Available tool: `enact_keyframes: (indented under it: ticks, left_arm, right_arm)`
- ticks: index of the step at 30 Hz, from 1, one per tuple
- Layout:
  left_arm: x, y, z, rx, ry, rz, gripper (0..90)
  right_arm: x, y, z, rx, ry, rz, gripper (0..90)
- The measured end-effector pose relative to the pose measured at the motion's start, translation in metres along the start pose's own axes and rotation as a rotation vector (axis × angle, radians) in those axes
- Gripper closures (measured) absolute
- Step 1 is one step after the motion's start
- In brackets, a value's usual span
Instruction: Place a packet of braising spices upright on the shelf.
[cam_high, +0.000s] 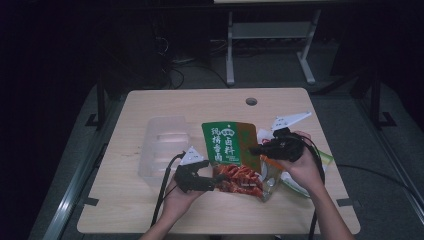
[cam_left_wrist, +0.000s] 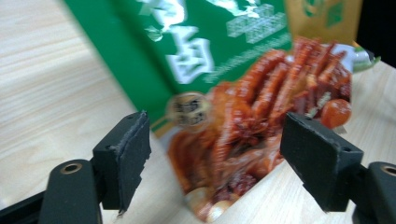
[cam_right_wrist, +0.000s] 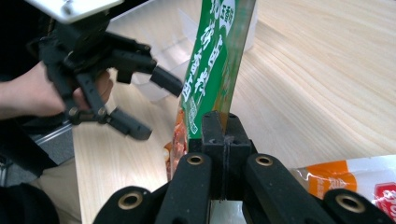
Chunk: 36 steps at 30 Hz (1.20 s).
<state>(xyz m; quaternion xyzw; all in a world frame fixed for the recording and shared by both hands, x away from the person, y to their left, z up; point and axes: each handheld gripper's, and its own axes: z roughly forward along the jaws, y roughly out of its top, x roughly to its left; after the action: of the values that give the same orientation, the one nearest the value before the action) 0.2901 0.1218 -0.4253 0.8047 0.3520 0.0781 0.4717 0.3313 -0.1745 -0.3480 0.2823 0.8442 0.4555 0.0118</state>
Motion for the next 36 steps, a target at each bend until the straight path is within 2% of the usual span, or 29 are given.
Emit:
enact_keyframes:
  ticks: [3,5,9,10,11,12,13,15,16,18,21,24,28,34,36]
  left_arm:
    - [0.001,0.0,0.001,-0.008,-0.005,-0.009,22.1]
    - [0.001,0.0,0.003,-0.005,0.006,-0.018,21.6]
    - [0.003,0.002,0.01,0.005,-0.037,-0.031,23.3]
    - [0.006,0.004,0.014,0.009,-0.083,-0.043,27.5]
    - [0.006,0.004,0.014,0.009,-0.083,-0.043,32.4]
    - [0.008,0.007,0.017,0.005,-0.135,-0.059,39.2]
    - [0.007,0.008,0.017,-0.001,-0.152,-0.056,46.3]
    - [0.006,0.009,0.018,0.001,-0.142,-0.043,56.0]
    - [0.005,0.009,0.017,0.002,-0.126,-0.002,63.6]
    - [0.004,0.009,0.017,-0.001,-0.13,-0.004,71.6]
    - [0.001,0.007,0.016,-0.007,-0.123,0.001,77.8]
    - [-0.001,0.005,0.015,-0.015,-0.109,0.007,80.0]
    - [-0.001,0.005,0.013,-0.011,-0.093,0.036,81.0]
    - [-0.002,0.004,0.012,-0.005,-0.08,0.052,80.8]
    - [-0.001,0.004,0.011,-0.002,-0.079,0.048,80.8]
  right_arm:
    - [0.001,-0.004,-0.005,-0.011,0.009,-0.01,90.0]
    - [0.0,-0.01,-0.01,-0.026,0.031,-0.021,90.0]
    - [-0.003,-0.018,-0.016,-0.046,0.057,-0.016,90.0]
    - [-0.003,-0.021,-0.017,-0.051,0.066,-0.014,90.0]
    - [-0.004,-0.022,-0.017,-0.056,0.07,-0.01,90.0]
    - [-0.005,-0.023,-0.016,-0.058,0.077,-0.009,90.0]
    - [-0.005,-0.023,-0.016,-0.06,0.08,-0.005,90.0]
    - [-0.007,-0.025,-0.014,-0.052,0.081,0.003,90.0]
    - [-0.007,-0.026,-0.013,-0.046,0.075,0.011,89.9]
    - [-0.009,-0.028,-0.011,-0.04,0.069,0.019,89.8]
    - [-0.01,-0.03,-0.01,-0.032,0.06,0.028,89.7]
    - [-0.012,-0.033,-0.007,-0.025,0.068,0.055,88.6]
    - [-0.015,-0.036,0.0,0.008,0.089,0.083,84.1]
    - [-0.012,-0.033,0.018,0.056,0.084,0.088,76.6]
    - [-0.012,-0.031,0.021,0.065,0.081,0.089,76.6]
